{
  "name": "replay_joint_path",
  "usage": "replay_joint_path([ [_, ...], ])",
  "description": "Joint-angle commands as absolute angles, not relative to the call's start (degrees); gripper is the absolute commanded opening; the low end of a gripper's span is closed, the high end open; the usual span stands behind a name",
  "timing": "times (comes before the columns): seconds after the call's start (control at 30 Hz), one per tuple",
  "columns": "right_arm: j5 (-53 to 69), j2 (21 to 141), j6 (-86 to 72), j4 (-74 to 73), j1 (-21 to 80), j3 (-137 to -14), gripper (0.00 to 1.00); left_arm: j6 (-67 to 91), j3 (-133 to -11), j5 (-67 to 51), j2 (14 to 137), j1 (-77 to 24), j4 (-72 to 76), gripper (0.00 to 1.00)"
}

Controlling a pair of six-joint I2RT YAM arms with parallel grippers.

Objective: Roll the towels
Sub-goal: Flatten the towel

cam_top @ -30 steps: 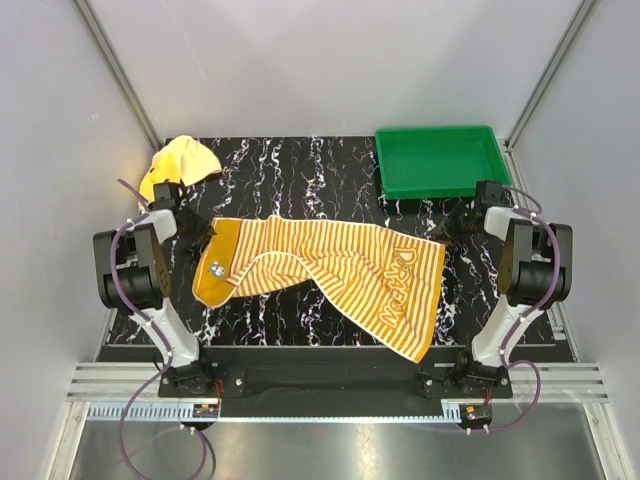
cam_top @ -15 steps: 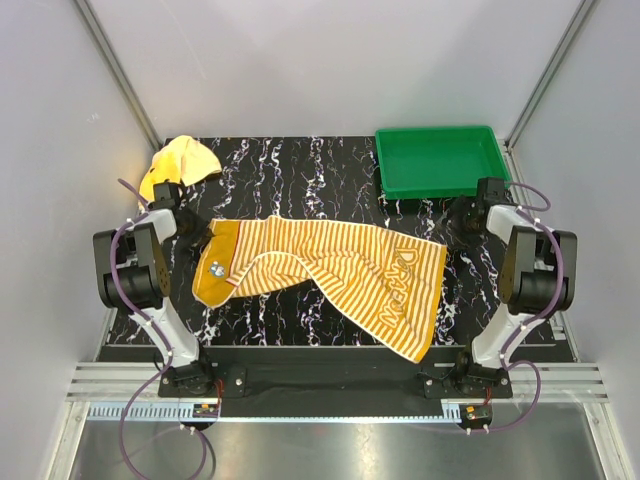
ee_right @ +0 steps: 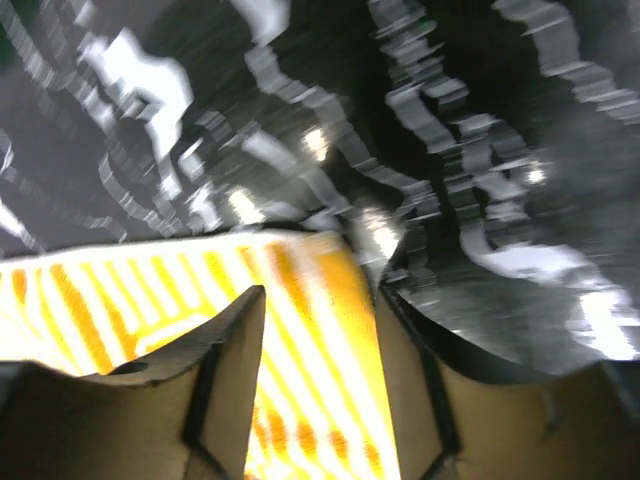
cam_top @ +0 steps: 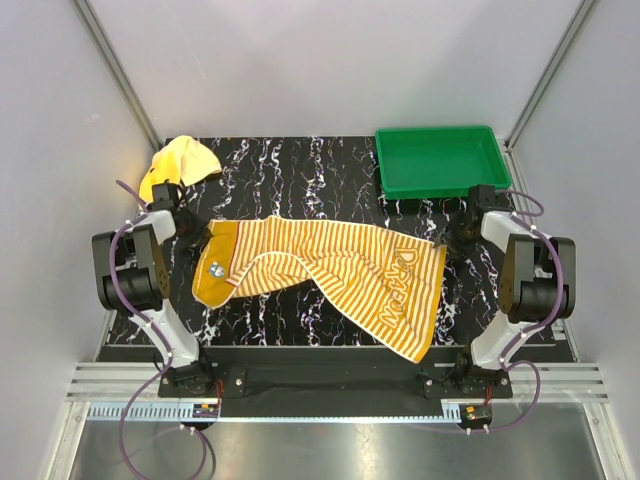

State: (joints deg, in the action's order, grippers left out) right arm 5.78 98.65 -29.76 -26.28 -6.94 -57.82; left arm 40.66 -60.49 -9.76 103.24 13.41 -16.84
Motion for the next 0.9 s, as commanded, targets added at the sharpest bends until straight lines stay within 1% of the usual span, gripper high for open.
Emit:
replay_joint_path([
  [0.0, 8.26, 99.22, -30.32, -25.05, -3.52, -56.61, 0.54, 41.22, -59.94, -9.76, 100.63, 13.80, -15.12, 0.00],
  [0.1, 7.83, 100.11, -30.50, -24.00, -3.43, -56.25, 0.46, 41.13, -59.59, -9.58, 100.20, 13.97, -14.94, 0.00],
  [0.13, 7.82, 100.37, -30.32, -23.82, -3.43, -56.25, 0.38, 41.13, -59.42, -9.67, 100.20, 14.06, -14.85, 0.00],
  [0.2, 7.38, 100.55, -29.97, -23.82, -3.43, -56.42, 0.31, 41.13, -59.33, -9.75, 99.93, 14.24, -14.59, 0.00],
  [0.23, 7.30, 100.55, -29.88, -23.56, -3.43, -56.51, 0.23, 41.13, -59.15, -9.84, 99.76, 14.24, -14.42, 0.00],
  [0.27, 7.21, 100.55, -29.71, -23.38, -3.43, -56.51, 0.10, 41.13, -59.15, -9.84, 99.76, 14.15, -14.24, 0.00],
  [0.33, 7.03, 100.55, -29.45, -23.47, -3.43, -56.95, 0.01, 41.13, -58.71, -10.19, 99.06, 14.41, -13.80, 0.00],
  [0.47, 6.68, 97.83, -29.01, -24.34, -3.43, -57.48, 0.00, 40.43, -58.27, -10.28, 94.50, 14.24, -14.50, 0.00],
  [0.53, 6.15, 94.58, -28.74, -26.62, -3.43, -58.79, 0.00, 39.99, -58.53, -9.67, 91.77, 14.33, -16.25, 0.00],
  [0.73, 6.68, 81.84, -26.37, -36.29, -3.43, -64.33, 0.00, 37.10, -59.41, -10.02, 76.58, 14.24, -22.32, 0.00],
  [0.77, 6.94, 78.35, -26.11, -37.52, -3.34, -65.12, 0.00, 36.05, -59.50, -10.19, 72.20, 14.24, -23.28, 0.00],
  [0.83, 8.08, 74.55, -24.97, -41.38, -3.43, -66.97, 0.00, 34.90, -59.59, -10.46, 67.44, 14.24, -26.36, 0.00],
  [0.87, 8.43, 70.53, -24.53, -42.70, -3.43, -67.58, 0.00, 33.94, -59.59, -10.72, 62.63, 14.15, -27.50, 0.00],
])
